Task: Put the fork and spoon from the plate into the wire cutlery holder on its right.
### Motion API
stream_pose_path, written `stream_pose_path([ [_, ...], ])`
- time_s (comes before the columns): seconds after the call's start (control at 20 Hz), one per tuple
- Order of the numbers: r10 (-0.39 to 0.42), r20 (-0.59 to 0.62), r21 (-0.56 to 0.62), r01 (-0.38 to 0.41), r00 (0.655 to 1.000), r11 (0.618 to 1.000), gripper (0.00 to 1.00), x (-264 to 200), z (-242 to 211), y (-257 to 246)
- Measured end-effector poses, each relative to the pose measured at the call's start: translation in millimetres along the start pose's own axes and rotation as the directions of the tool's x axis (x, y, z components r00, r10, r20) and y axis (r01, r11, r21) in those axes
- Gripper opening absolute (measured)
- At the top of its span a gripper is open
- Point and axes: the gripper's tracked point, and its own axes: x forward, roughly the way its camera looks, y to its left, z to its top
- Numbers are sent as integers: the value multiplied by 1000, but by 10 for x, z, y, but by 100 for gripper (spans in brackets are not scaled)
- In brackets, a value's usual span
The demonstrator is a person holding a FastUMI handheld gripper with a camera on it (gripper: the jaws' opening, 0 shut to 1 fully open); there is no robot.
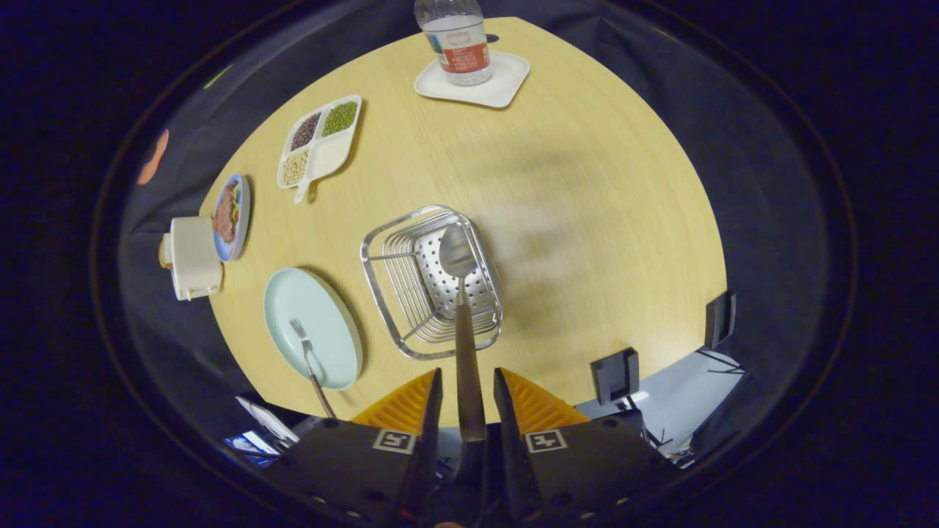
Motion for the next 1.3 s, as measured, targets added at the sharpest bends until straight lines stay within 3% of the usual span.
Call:
stream_pose_path([
  [0.15, -9, 60, -22, 10, 998, 1000, 99, -161, -144, -52],
  [0.35, -2, 113, -65, 9, 994, 998, 97, -460, -515, 25],
  [0.6, 36, 154, -192, -6, 987, 981, 97, -599, -1029, 636],
  [0.95, 76, 80, -292, -49, 994, 955, 97, 171, -1546, 1804],
  [1.3, 22, 111, -289, 11, 994, 957, 96, 1025, -1563, 2198],
])
